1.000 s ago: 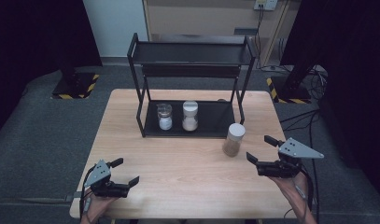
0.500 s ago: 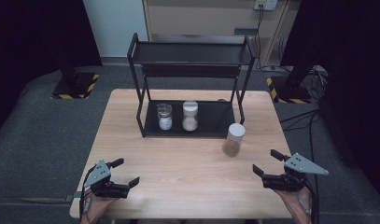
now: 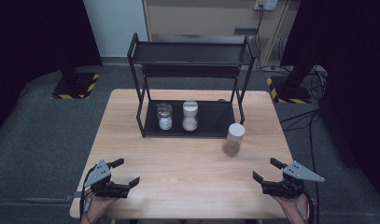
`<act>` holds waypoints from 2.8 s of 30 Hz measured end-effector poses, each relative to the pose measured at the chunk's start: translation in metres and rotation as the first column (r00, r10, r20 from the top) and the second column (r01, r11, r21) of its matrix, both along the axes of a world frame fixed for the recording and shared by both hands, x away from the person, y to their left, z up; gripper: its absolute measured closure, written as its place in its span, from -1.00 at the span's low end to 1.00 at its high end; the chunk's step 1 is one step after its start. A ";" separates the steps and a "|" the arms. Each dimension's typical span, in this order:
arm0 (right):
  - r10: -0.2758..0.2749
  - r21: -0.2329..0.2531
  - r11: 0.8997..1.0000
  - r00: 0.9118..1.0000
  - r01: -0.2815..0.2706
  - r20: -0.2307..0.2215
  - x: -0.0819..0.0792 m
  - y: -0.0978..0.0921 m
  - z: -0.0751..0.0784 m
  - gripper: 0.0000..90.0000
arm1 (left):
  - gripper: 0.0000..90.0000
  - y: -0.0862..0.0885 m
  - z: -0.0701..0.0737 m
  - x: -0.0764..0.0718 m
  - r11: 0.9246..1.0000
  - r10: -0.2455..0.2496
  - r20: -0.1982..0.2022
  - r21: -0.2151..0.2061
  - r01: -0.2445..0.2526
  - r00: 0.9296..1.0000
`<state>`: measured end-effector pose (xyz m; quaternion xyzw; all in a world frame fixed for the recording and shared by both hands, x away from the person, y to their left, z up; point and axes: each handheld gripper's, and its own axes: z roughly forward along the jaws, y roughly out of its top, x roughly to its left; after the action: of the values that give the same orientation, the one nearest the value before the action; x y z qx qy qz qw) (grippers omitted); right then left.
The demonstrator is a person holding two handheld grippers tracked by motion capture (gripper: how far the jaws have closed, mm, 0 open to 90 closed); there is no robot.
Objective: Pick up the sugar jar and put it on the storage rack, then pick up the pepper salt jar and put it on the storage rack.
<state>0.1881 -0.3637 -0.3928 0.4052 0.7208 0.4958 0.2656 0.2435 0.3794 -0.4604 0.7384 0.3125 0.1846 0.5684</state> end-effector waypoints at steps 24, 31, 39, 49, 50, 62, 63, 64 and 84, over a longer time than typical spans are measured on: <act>-0.005 -0.060 0.998 1.000 0.005 0.004 -0.004 0.004 -0.011 -0.79 | -0.98 0.002 -0.001 -0.002 1.000 0.014 0.009 -0.016 -0.014 1.000; -0.056 -0.036 0.998 0.998 0.056 0.000 -0.010 -0.001 -0.012 -0.81 | -0.98 0.004 -0.003 -0.004 0.999 0.035 0.009 -0.029 -0.035 0.999; -0.077 -0.032 0.997 0.997 0.076 -0.002 -0.013 -0.004 -0.013 -0.81 | -0.98 0.004 -0.002 -0.003 0.999 0.031 0.007 -0.024 -0.031 0.999; -0.064 -0.027 0.998 0.998 0.064 0.001 -0.012 -0.005 -0.014 -0.80 | -0.98 0.002 -0.001 -0.002 1.000 0.021 0.008 -0.012 -0.021 1.000; -0.063 -0.026 0.998 0.998 0.063 -0.002 -0.012 -0.005 -0.014 -0.81 | -0.98 0.001 -0.001 -0.002 1.000 0.018 0.008 -0.009 -0.018 1.000; -0.067 -0.021 0.998 0.998 0.067 -0.004 -0.012 -0.004 -0.013 -0.83 | -0.98 0.001 -0.001 -0.002 1.000 0.017 0.006 -0.009 -0.017 1.000; -0.068 -0.021 0.997 0.998 0.068 -0.003 -0.012 -0.004 -0.013 -0.83 | -0.98 0.001 -0.001 -0.002 1.000 0.017 0.006 -0.008 -0.017 1.000; -0.068 -0.019 0.998 0.998 0.068 -0.002 -0.012 -0.005 -0.013 -0.84 | -0.98 0.001 -0.001 -0.002 1.000 0.017 0.006 -0.007 -0.016 1.000; -0.049 0.017 0.999 0.999 0.049 -0.025 -0.007 -0.008 -0.005 -0.85 | -0.98 0.001 -0.001 -0.001 1.000 0.014 0.001 -0.006 -0.014 1.000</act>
<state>0.1808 -0.3719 -0.3977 0.4309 0.7096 0.4903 0.2653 0.2425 0.3801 -0.4611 0.7343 0.3178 0.1882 0.5696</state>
